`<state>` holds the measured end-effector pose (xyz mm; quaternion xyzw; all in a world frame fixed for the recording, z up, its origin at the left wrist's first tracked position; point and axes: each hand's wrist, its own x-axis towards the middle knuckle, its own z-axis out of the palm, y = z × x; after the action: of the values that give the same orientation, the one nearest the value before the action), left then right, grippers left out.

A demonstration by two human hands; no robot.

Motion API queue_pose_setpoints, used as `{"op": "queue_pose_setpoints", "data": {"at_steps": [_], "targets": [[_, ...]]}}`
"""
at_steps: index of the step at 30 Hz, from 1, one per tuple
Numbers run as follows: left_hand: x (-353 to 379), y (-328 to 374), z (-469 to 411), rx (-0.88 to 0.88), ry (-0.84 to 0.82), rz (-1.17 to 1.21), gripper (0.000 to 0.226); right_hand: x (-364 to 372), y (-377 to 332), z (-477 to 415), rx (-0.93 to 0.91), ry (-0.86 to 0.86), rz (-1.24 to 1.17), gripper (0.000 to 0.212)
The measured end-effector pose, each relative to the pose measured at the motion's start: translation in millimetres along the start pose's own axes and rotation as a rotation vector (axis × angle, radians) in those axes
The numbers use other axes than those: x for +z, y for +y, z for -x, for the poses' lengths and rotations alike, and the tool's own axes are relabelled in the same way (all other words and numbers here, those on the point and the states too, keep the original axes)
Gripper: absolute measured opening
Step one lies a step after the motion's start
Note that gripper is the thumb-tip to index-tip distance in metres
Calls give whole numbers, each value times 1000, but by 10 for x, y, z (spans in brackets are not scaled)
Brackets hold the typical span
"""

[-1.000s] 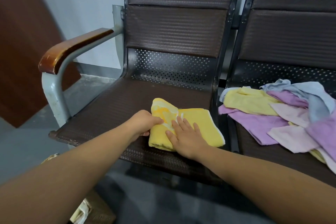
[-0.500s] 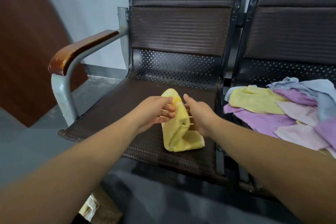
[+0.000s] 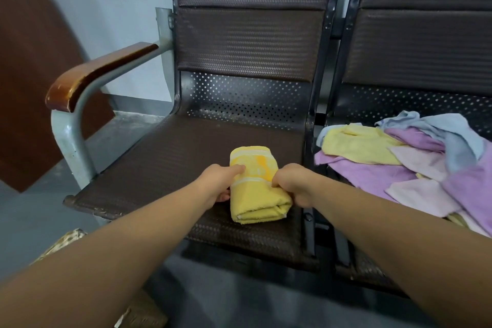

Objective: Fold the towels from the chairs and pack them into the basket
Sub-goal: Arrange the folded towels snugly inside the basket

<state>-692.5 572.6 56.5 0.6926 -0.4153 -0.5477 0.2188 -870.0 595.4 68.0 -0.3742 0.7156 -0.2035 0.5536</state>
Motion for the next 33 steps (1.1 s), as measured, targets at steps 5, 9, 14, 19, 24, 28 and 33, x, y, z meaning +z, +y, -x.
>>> {"op": "queue_pose_setpoints", "data": {"at_steps": [5,9,14,19,24,28,33], "targets": [[-12,83,29,16,-96,328,58,30,-137,57,-61,-139,-264,33],[-256,249,261,166,-171,582,43,153,-357,229,-254,-63,-353,34],[-876,184,746,278,-223,674,33,508,-650,605,-435,-72,-261,32],[-1679,-249,1110,294,-150,731,32,1304,-905,968,-512,-193,-252,21],[-2541,-835,1275,228,-89,718,47,2161,-1042,1202,-549,-232,-113,23],[-3133,-1469,1245,86,-28,621,32,2809,-966,1174,-603,-247,86,30],[-3415,-2418,1001,-115,44,653,26,3569,-560,965,-622,-292,321,21]]}}
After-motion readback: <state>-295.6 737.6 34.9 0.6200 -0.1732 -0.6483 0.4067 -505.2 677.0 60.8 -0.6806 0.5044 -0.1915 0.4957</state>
